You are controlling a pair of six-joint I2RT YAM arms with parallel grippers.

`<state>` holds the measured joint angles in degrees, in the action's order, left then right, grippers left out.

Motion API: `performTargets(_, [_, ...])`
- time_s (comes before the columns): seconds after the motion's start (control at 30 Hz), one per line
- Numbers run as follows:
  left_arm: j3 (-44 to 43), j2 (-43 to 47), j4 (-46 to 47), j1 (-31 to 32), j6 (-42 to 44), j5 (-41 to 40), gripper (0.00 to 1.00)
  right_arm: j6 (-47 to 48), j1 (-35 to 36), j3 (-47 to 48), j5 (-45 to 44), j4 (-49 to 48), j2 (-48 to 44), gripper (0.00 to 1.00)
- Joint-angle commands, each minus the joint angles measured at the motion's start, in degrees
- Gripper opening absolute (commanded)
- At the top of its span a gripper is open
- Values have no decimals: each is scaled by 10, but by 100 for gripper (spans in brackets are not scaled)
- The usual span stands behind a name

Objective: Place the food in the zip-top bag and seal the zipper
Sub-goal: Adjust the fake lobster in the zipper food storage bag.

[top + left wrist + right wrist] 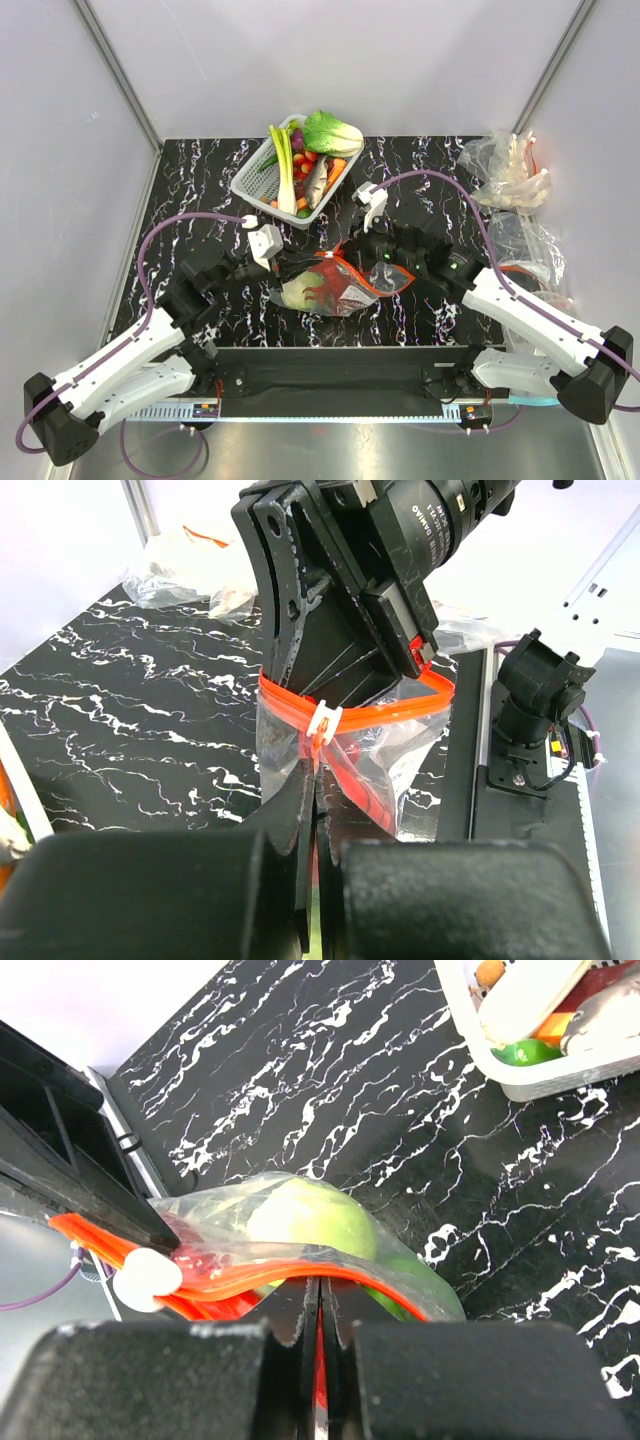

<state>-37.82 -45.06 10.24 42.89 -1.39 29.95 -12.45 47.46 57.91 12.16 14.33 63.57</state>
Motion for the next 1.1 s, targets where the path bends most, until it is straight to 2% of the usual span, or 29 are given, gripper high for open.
performTargets(0.0, [-8, -6, 67, 0, -2, -1, 0, -14, 22, 6, 51, -52, 7, 2])
performTargets(0.1, [-9, -12, 79, 1, -12, 2, 0, -14, 37, 16, 24, -40, 19, 1])
performTargets(0.3, [-9, -6, 70, 0, -11, -3, 0, -18, 42, 52, -148, 36, 0, 7])
performTargets(0.53, [-12, 5, 58, 0, -9, -5, 0, 8, 43, 106, -225, 145, -34, 4])
performTargets(0.67, [-23, 5, 42, 0, -9, -9, 0, 45, 43, 110, -280, 150, -51, 4])
performTargets(0.87, [-37, 1, 29, 1, -21, -17, 0, 112, 50, 112, -285, 127, -33, 4])
performTargets(0.93, [-38, -1, 28, 0, -24, -21, 0, 145, 68, 114, -316, 113, -9, 1])
performTargets(1.07, [-49, -9, 15, 0, -33, -41, 0, 197, 154, 138, -420, 101, 49, 0])
